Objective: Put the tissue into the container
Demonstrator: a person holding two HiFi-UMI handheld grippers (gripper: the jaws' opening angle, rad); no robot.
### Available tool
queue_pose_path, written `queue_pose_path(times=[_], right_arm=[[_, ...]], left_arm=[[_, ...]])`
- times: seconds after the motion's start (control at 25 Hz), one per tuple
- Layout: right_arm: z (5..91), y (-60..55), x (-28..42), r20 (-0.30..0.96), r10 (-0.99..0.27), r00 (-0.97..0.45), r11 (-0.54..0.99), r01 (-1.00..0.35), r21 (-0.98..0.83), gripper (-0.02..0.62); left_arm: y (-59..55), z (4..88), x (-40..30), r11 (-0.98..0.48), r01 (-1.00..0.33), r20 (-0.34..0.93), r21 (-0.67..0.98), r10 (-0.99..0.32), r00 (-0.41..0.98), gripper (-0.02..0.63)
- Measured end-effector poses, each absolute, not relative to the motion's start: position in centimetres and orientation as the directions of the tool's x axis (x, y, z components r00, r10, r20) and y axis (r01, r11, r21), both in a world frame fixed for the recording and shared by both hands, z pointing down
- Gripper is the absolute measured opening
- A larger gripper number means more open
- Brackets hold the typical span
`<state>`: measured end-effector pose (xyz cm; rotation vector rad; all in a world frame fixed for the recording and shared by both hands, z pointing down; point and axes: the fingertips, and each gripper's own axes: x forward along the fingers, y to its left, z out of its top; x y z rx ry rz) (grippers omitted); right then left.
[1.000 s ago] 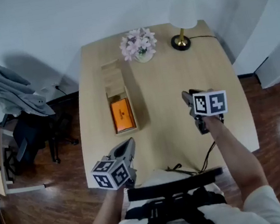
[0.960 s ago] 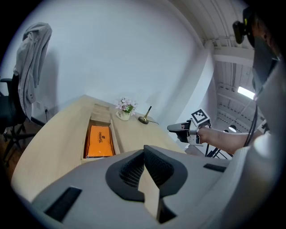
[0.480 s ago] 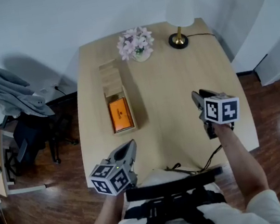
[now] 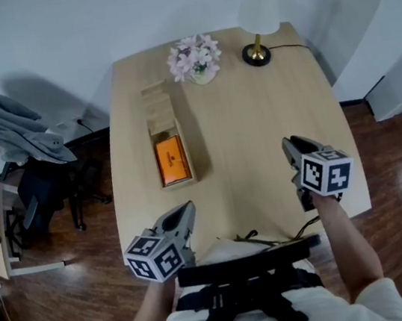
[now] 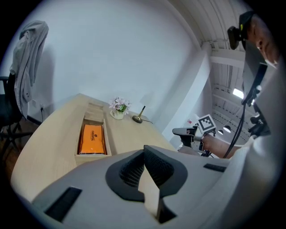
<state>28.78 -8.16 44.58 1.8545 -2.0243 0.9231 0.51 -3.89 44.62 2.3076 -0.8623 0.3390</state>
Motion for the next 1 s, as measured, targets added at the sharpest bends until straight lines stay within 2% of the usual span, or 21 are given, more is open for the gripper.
queue_pose_path(times=[0.44,1.0], right_arm=[[43.5,-3.6,25.7,0.526,-0.834,-0.168,0.027,-0.964,-0.265,0.025],[46.9,0.7,20.4,0.59,-0.76,-0.273,0.122,-0.951,-0.283,0.025]], left_arm=[[-3.7,43.5,0.9,-0.602,-0.627,0.424,0.494,-0.463,0.778,0.0],[-2.0,43.8,1.0,-0.629,-0.604,0.44,0.49,-0.419,0.794,0.0]])
